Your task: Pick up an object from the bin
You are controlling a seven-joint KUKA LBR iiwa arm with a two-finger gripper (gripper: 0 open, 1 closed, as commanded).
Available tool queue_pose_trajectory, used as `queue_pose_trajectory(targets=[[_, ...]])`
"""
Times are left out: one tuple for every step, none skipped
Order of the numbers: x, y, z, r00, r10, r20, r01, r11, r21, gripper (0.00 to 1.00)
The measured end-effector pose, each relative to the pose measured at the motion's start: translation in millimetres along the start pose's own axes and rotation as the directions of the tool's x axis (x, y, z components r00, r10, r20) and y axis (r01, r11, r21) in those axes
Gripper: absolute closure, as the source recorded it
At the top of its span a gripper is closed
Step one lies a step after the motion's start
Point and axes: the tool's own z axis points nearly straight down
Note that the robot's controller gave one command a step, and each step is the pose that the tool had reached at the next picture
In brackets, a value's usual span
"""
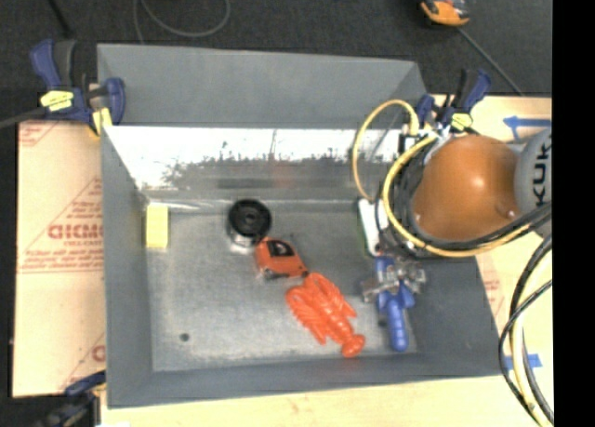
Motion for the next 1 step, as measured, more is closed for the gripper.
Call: queue_pose_trajectory(targets=[[0.0, 0.8, -8.4, 1.0, 0.001, 0.0, -0.001, 1.0, -0.004, 1.0]])
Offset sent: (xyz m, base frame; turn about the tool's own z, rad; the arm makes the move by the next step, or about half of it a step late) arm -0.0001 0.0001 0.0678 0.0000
